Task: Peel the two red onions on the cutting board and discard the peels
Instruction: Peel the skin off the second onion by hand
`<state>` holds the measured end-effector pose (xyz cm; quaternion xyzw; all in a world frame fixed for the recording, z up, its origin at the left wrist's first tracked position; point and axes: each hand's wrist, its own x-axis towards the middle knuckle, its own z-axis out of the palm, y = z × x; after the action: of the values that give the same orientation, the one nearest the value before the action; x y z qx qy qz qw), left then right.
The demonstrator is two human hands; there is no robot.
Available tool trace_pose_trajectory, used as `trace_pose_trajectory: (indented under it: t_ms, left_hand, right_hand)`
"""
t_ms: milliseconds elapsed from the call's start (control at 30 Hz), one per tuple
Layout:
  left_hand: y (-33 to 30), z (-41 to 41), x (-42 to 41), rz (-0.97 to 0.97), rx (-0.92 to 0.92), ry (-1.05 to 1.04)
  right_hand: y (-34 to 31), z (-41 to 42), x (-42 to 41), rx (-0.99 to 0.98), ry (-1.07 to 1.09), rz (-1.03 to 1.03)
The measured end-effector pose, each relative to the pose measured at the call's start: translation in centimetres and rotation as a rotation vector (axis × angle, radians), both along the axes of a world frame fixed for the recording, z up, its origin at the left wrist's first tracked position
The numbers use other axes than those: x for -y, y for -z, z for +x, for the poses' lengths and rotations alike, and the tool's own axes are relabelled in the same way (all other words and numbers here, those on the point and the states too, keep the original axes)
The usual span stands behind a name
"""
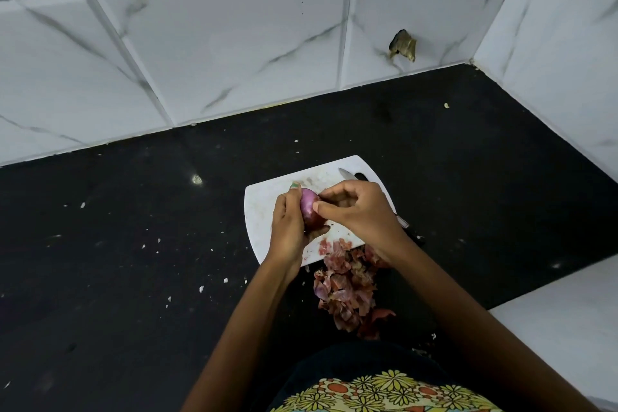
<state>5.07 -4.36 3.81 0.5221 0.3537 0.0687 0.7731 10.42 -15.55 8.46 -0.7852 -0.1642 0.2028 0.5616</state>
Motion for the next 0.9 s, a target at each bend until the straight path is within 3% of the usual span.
trace_pose_trajectory:
  t_ms: [467, 633, 900]
  left_hand:
    - [0.20, -0.16, 0.14, 0.092, 0.022, 0.047]
    - [0.02, -0.17, 0.16, 0.026, 0.025, 0.033]
    - [-0.36, -0.07, 0.60, 0.038, 0.056, -0.039]
  right_hand:
    - [0.25, 0.25, -0.03, 0.056, -0.007, -0.044]
    - [0.24, 0.44, 0.18, 0.118, 0.021, -0.043]
    - [0.32, 0.04, 0.46, 0.052, -0.043, 0.044]
